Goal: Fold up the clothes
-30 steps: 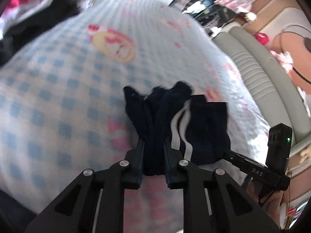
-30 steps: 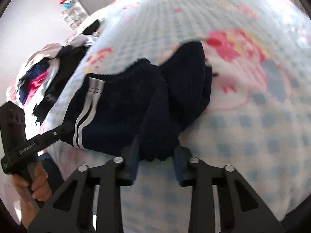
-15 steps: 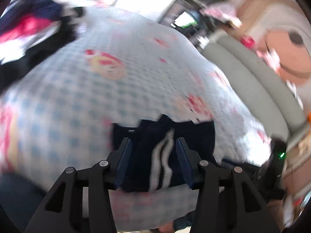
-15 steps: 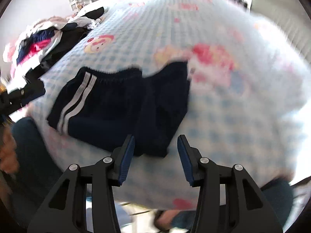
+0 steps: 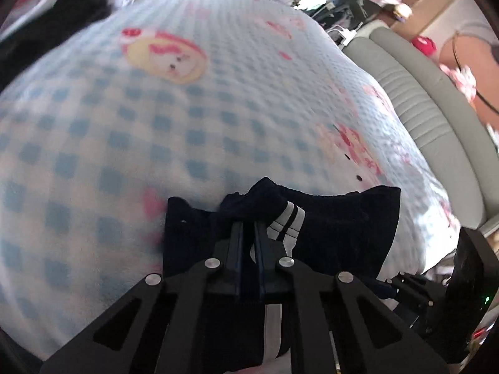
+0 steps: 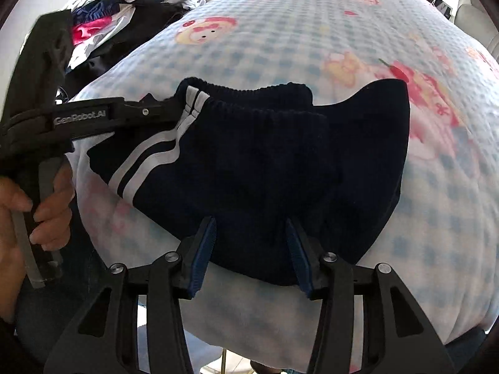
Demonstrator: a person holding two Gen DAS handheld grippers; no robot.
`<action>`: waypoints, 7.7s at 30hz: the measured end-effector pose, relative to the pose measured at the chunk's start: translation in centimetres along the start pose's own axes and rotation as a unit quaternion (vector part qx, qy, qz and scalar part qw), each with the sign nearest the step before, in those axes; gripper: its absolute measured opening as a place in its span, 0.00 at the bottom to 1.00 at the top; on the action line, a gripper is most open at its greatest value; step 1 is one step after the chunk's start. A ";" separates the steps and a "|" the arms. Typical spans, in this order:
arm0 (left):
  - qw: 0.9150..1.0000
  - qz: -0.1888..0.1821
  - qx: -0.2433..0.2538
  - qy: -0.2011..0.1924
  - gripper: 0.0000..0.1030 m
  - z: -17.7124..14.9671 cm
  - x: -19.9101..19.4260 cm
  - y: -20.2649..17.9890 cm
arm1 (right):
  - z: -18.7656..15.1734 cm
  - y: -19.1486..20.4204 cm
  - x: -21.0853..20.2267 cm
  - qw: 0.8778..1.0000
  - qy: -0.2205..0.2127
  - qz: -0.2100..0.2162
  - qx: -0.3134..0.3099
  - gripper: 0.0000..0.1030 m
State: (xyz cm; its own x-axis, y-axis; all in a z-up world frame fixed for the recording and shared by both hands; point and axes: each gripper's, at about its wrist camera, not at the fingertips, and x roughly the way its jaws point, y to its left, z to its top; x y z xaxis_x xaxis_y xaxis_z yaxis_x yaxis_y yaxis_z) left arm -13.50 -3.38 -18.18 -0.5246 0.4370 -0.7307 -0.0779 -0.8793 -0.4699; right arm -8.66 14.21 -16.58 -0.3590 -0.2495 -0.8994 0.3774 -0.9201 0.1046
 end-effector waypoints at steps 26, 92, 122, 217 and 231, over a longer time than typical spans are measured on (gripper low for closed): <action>0.991 0.078 0.104 -0.010 0.44 -4.4 -3.1 -4.4 | 2.5 -1.0 -1.1 0.997 -0.044 -0.028 0.061 0.56; 0.996 -0.024 0.067 0.057 0.18 -3.3 -4.6 -8.4 | -1.7 -4.7 -8.1 0.986 -0.077 0.052 0.138 0.15; 0.995 0.011 -0.048 0.082 0.37 -5.5 -1.4 -1.3 | -2.5 -8.5 0.6 0.983 -0.003 0.096 0.158 0.49; 0.982 0.025 0.158 0.097 0.34 8.0 27.5 -32.6 | 6.2 -42.7 -2.6 0.967 -0.093 -0.138 0.192 0.32; 0.984 -0.001 0.176 0.034 0.65 15.2 18.2 -35.0 | 7.8 -38.9 -8.7 0.960 -0.133 -0.143 0.200 0.63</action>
State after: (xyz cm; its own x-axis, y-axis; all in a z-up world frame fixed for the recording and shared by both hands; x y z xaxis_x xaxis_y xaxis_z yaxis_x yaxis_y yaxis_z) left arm -33.23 32.51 -7.51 -0.4674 0.4399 -0.7668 -0.3742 -0.8843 -0.2793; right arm -26.85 49.77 -9.51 -0.6246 0.0116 -0.7808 -0.1089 -0.9914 0.0724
